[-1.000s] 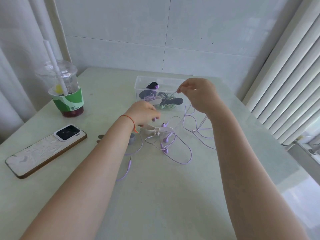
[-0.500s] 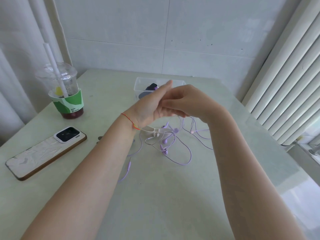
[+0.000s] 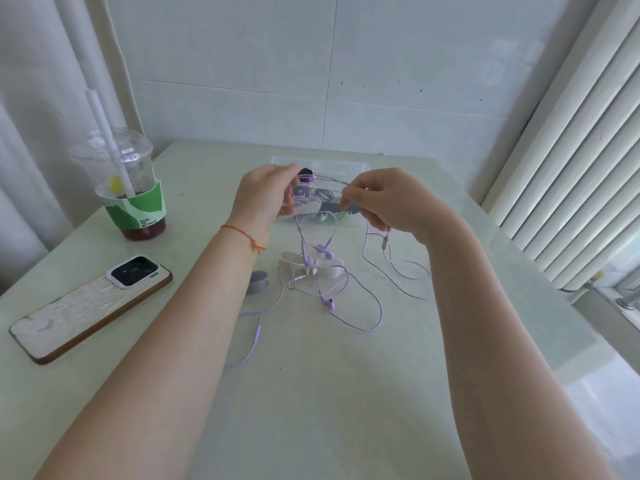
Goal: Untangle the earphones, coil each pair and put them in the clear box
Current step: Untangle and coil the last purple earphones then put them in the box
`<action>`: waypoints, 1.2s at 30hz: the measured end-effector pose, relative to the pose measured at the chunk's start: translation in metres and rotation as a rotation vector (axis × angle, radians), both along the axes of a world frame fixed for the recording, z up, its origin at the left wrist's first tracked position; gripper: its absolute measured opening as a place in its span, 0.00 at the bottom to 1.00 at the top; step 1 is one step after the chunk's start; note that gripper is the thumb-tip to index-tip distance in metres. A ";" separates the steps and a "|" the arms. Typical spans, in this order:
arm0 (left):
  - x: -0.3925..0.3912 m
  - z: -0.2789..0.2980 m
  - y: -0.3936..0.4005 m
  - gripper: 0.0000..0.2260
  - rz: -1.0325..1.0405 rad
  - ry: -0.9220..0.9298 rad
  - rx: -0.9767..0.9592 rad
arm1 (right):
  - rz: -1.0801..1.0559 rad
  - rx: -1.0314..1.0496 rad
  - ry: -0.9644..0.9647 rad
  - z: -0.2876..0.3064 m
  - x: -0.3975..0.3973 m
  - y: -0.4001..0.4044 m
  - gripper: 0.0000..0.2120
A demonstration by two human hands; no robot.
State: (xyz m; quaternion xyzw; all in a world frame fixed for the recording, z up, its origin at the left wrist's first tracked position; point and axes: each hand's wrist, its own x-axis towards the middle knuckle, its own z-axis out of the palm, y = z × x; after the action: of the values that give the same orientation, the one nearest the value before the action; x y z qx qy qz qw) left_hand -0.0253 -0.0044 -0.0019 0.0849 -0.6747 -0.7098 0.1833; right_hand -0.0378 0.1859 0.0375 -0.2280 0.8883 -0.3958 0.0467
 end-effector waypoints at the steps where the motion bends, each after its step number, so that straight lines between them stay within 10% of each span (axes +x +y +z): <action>1: -0.001 -0.001 0.000 0.09 -0.019 0.009 -0.033 | -0.004 -0.010 0.001 0.000 0.000 0.001 0.10; 8: 0.013 -0.004 0.016 0.14 -0.546 -0.043 -0.240 | 0.038 0.064 -0.034 -0.003 0.001 -0.005 0.11; 16: 0.010 -0.012 0.004 0.08 -0.502 -0.051 -0.214 | -0.440 -0.736 0.084 0.011 -0.007 -0.001 0.10; 23: 0.011 -0.009 0.010 0.08 -0.406 0.000 -0.167 | -0.386 0.037 0.001 -0.006 -0.016 -0.008 0.10; 28: 0.012 -0.008 0.011 0.07 -0.406 -0.084 -0.282 | -0.148 -0.115 0.128 -0.003 -0.003 -0.016 0.22; 36: 0.015 -0.007 0.012 0.07 -0.415 -0.130 -0.309 | 0.005 0.115 -0.067 -0.007 0.001 -0.014 0.07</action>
State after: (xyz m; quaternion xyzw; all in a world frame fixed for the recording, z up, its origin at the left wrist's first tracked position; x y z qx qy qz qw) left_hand -0.0106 0.0078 -0.0085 -0.0390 -0.7885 -0.6138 0.0008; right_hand -0.0363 0.1718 0.0309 -0.2136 0.9071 -0.3514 0.0905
